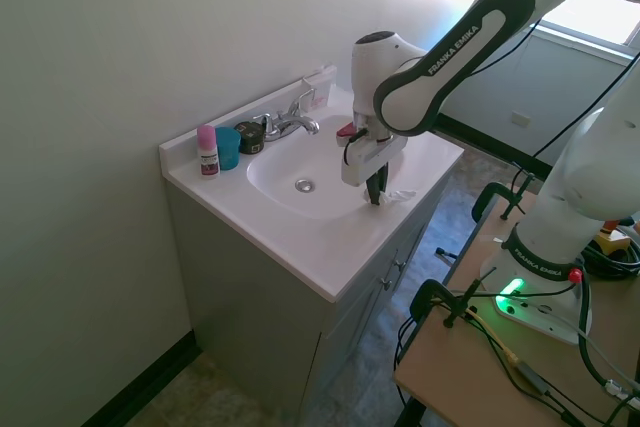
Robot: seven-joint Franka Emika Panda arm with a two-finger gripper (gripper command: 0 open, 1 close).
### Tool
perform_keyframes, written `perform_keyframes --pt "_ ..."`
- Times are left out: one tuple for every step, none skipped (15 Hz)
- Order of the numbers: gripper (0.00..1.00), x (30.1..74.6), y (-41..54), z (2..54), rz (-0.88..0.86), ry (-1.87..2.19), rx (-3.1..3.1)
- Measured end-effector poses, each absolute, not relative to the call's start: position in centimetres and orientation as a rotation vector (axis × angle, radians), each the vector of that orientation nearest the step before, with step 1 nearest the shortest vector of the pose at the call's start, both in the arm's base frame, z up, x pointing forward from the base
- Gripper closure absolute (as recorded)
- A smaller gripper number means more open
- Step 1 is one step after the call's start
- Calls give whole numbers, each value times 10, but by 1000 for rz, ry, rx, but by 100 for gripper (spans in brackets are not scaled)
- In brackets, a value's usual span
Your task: Throw the tissue in the trash bin
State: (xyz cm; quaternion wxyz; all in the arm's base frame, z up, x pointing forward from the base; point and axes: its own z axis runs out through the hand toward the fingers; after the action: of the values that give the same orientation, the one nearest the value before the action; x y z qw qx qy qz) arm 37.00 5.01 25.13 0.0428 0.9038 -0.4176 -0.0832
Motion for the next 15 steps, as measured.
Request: perform_keyframes --pt "100 372 50 272 -208 -1300 2784" --pt "100 375 50 296 -152 -1333 2806" --pt "100 380 48 325 -76 -1364 2830" --pt "100 387 41 357 21 -1408 2852" --pt "100 396 29 386 112 -1469 2862" --pt "100 405 11 415 202 -1544 2860" --pt "100 416 -14 443 288 -1635 2851" --pt "100 423 -43 465 356 -1729 2829" --pt "100 428 -80 484 416 -1835 2792" --pt "100 430 -121 500 474 -1948 2752" --pt "100 430 -171 513 528 -2062 2706" --pt "100 428 -216 520 574 -2177 2646" --pt "100 425 -260 520 608 -2294 2573" --pt "100 421 -305 514 624 -2414 2483" --pt "100 420 -338 501 606 -2516 2393"
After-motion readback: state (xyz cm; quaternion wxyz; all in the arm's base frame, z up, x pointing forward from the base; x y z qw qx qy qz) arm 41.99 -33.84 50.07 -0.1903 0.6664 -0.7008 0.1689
